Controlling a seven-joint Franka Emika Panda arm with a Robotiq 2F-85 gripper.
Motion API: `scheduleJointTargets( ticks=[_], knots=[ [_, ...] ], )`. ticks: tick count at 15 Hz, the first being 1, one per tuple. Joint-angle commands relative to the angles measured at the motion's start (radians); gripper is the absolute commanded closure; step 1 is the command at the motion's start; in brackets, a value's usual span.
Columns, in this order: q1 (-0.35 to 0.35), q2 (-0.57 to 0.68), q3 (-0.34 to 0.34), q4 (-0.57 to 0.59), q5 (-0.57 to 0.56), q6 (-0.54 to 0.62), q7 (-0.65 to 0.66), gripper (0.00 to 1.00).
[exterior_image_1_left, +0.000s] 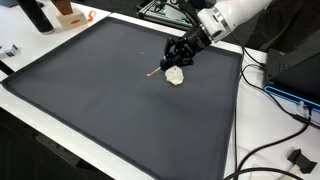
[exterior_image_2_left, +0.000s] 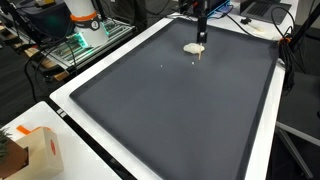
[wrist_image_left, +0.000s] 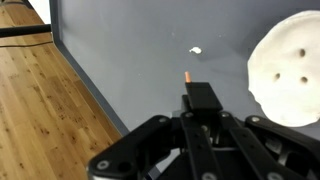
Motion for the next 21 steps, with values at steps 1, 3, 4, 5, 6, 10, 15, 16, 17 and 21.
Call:
scheduleJointTargets(
  ticks=[1,3,4,5,6,10,15,16,17,21],
  knots=[
    [-0.02,-0.011,0.018,-0.002,0.008,0.016,-0.029,0.97],
    [-0.025,-0.02,0.019,-0.004,0.01,0.022,-0.038,0.97],
    [-0.028,-0.025,0.021,-0.006,0.013,0.027,-0.045,0.97],
    [-0.031,-0.03,0.022,-0.007,0.015,0.031,-0.052,0.97],
    [-0.033,-0.039,0.023,-0.011,0.017,0.034,-0.059,0.97],
    [-0.047,-0.078,0.03,-0.02,0.039,0.048,-0.122,0.97],
    [-0.076,-0.143,0.037,-0.032,0.108,0.1,-0.21,0.97],
    [-0.084,-0.159,0.039,-0.036,0.138,0.117,-0.242,0.97],
    [-0.091,-0.174,0.039,-0.04,0.169,0.135,-0.272,0.97],
    [-0.113,-0.232,0.034,-0.058,0.313,0.195,-0.406,0.97]
  ],
)
